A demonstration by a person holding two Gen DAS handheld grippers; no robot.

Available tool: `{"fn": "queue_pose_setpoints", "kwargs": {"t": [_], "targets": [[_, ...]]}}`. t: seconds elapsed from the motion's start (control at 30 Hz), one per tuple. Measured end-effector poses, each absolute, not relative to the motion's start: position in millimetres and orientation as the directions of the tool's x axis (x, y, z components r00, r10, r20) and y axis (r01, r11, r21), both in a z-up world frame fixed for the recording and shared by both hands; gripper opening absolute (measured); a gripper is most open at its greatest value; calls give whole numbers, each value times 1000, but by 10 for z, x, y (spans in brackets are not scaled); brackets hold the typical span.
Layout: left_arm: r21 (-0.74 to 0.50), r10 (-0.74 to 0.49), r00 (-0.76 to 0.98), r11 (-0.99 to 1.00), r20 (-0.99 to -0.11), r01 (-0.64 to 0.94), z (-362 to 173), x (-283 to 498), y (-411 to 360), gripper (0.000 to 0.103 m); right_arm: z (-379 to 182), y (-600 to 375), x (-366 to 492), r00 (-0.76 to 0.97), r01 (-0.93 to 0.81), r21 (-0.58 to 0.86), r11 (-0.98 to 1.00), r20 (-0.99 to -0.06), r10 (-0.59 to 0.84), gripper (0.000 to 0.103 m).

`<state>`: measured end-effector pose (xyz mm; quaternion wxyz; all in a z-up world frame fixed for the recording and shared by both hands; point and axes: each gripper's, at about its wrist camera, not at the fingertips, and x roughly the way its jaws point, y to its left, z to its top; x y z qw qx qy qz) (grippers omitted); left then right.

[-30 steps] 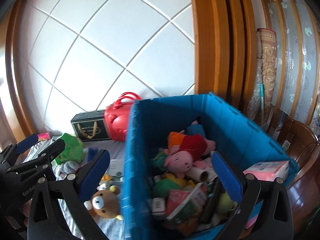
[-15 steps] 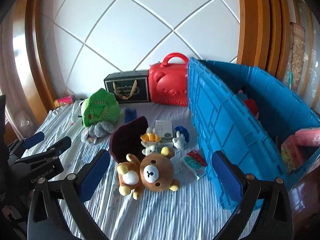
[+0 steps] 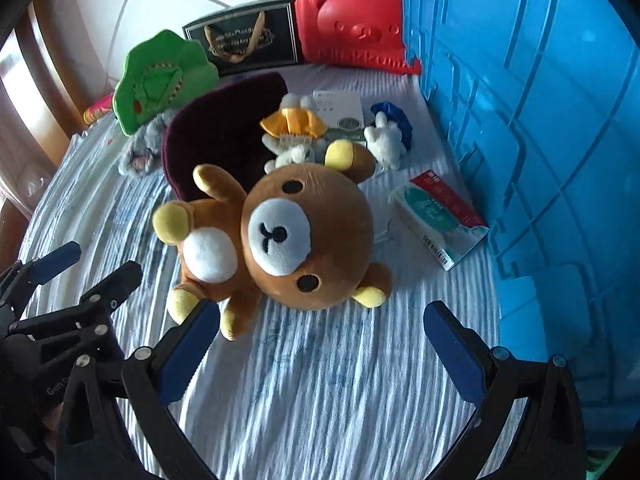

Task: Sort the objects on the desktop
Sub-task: 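Grasp the small brown bear plush with the left gripper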

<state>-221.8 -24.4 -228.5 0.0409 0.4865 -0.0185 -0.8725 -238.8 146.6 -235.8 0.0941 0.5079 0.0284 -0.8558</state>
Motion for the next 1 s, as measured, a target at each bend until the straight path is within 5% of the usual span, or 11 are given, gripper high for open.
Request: {"fn": "queue_pose_setpoints", "kwargs": {"t": [0.43, 0.73, 0.8, 0.83, 0.87, 1.0], "targets": [[114, -143, -519, -990, -843, 87, -2605, -2564, -43, 87, -2720, 1480, -2990, -397, 260, 151, -954, -883, -248, 103], [46, -64, -536, -998, -842, 48, -2642, -2758, -149, 93, -2931, 1514, -3261, -333, 194, 304, -933, -874, -354, 103], [-9, 0, -542, -1000, -840, 14, -2639, -2769, -168, 68, -2921, 1495, -3273, -337, 195, 309, -931, -870, -359, 100], [-5, 9, -547, -1000, -837, -9, -2622, -2749, -119, 35, -2901, 1481, -3270, -341, 197, 309, -931, -868, -360, 99], [1, 17, -553, -999, -833, -33, -2605, -2728, -67, 16, -2876, 1452, -3264, -345, 204, 303, -931, -867, -358, 97], [22, 31, -563, -996, -826, -87, -2563, -2677, 40, 15, -2796, 1400, -3210, -365, 214, 272, -938, -869, -335, 92]]}}
